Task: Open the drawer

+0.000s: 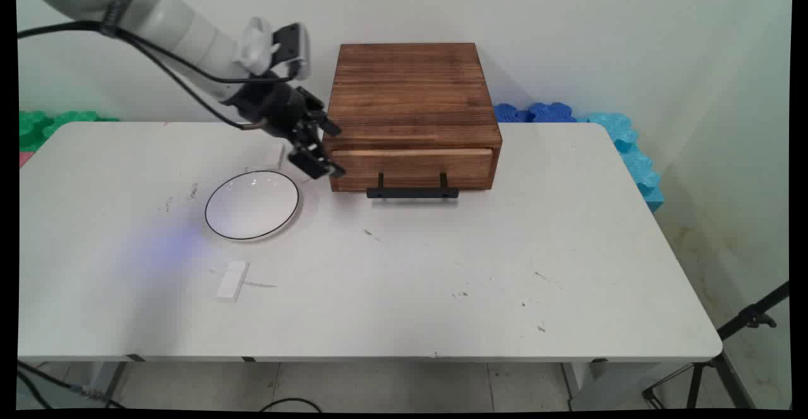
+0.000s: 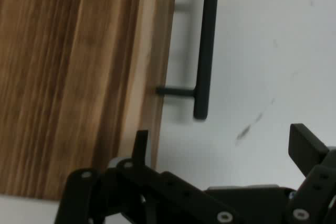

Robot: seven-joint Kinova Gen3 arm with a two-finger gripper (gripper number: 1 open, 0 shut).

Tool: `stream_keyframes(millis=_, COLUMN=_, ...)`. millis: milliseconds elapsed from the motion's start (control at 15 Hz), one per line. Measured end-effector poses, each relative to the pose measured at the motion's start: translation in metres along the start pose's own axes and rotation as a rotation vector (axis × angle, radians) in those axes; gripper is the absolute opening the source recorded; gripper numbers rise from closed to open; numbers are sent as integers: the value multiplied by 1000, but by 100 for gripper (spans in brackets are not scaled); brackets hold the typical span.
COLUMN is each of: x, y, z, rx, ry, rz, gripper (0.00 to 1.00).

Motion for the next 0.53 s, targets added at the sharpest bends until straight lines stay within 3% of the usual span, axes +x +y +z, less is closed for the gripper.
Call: stream_keyframes(millis=533, x=53, y=17, z=46, rx=12, ry=-10, rz=9, gripper=100)
